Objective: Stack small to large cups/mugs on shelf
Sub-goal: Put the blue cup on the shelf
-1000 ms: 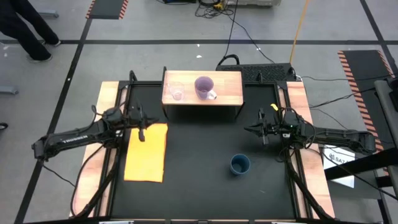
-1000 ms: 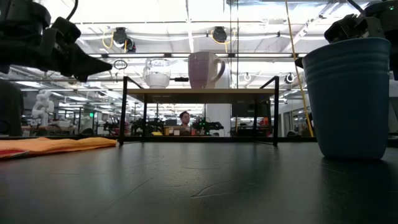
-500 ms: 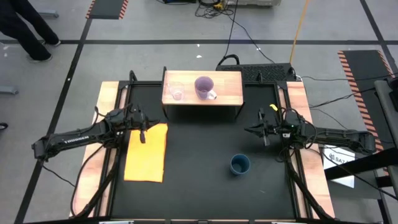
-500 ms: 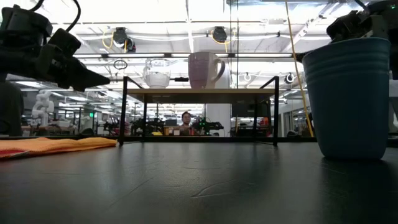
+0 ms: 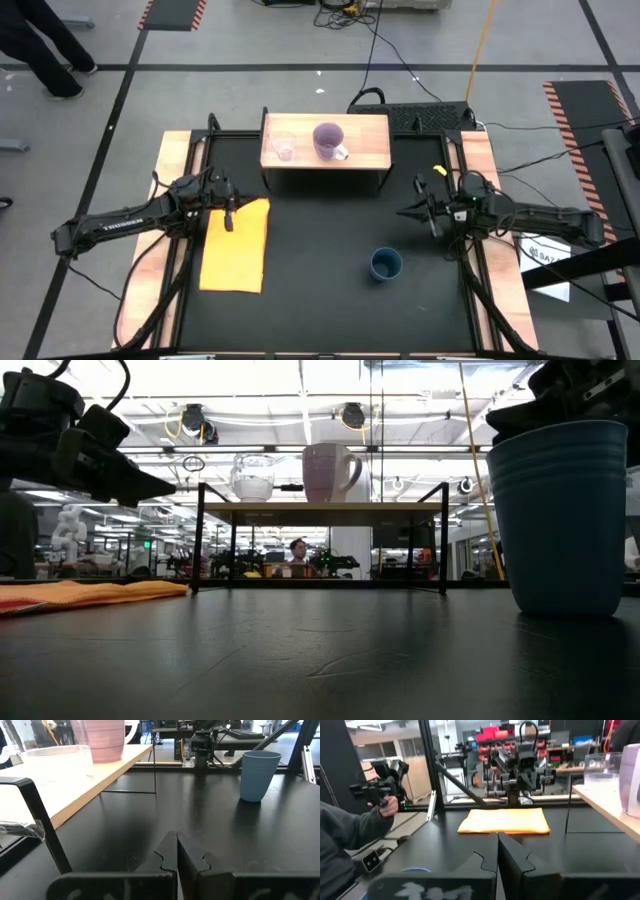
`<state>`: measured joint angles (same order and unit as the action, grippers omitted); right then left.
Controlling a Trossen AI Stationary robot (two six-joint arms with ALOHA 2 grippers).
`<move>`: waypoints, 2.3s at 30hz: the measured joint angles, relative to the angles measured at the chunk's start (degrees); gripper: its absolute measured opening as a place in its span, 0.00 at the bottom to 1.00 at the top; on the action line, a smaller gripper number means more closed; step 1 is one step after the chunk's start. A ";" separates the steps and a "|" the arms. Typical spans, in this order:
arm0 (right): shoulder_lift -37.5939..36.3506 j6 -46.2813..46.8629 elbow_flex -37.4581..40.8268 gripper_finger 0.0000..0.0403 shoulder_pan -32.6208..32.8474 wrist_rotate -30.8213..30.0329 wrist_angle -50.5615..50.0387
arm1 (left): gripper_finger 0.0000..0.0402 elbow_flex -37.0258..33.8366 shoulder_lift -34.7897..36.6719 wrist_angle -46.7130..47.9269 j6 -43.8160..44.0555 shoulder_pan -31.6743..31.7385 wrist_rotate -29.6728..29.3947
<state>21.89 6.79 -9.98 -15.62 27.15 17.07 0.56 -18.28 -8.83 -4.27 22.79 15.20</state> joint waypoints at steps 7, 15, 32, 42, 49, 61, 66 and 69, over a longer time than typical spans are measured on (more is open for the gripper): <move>0.00 0.02 -1.43 0.00 0.00 0.03 -1.89 | 0.00 0.00 0.00 -0.01 -0.13 0.00 0.35; 0.36 0.40 -1.59 0.00 2.78 0.16 1.48 | 0.00 0.02 0.00 -0.01 -0.17 0.00 0.35; 13.67 -2.59 -14.46 0.00 13.47 -2.12 -6.62 | 0.00 0.04 0.00 0.03 -0.20 0.00 0.35; 17.42 -2.71 -23.64 0.00 18.18 -7.91 -22.12 | 0.00 0.07 0.00 0.05 -0.13 0.00 2.48; 18.86 2.39 -27.45 0.00 22.50 -8.93 -32.71 | 0.00 0.07 0.00 0.05 -0.35 0.00 2.45; 25.06 13.85 -32.20 0.00 27.41 -14.34 -39.07 | 0.00 0.07 0.00 0.03 -0.27 0.00 2.31; 30.30 18.56 -36.47 0.00 28.00 -15.40 -44.94 | 0.00 0.07 -0.02 0.03 -0.29 0.00 2.34; 32.84 20.37 -39.58 0.00 28.15 -15.40 -47.83 | 0.00 0.07 -0.01 0.05 -0.36 0.00 2.34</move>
<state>54.73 27.16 -49.55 12.53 11.75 -30.76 0.62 -18.30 -8.79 -4.63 22.79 17.54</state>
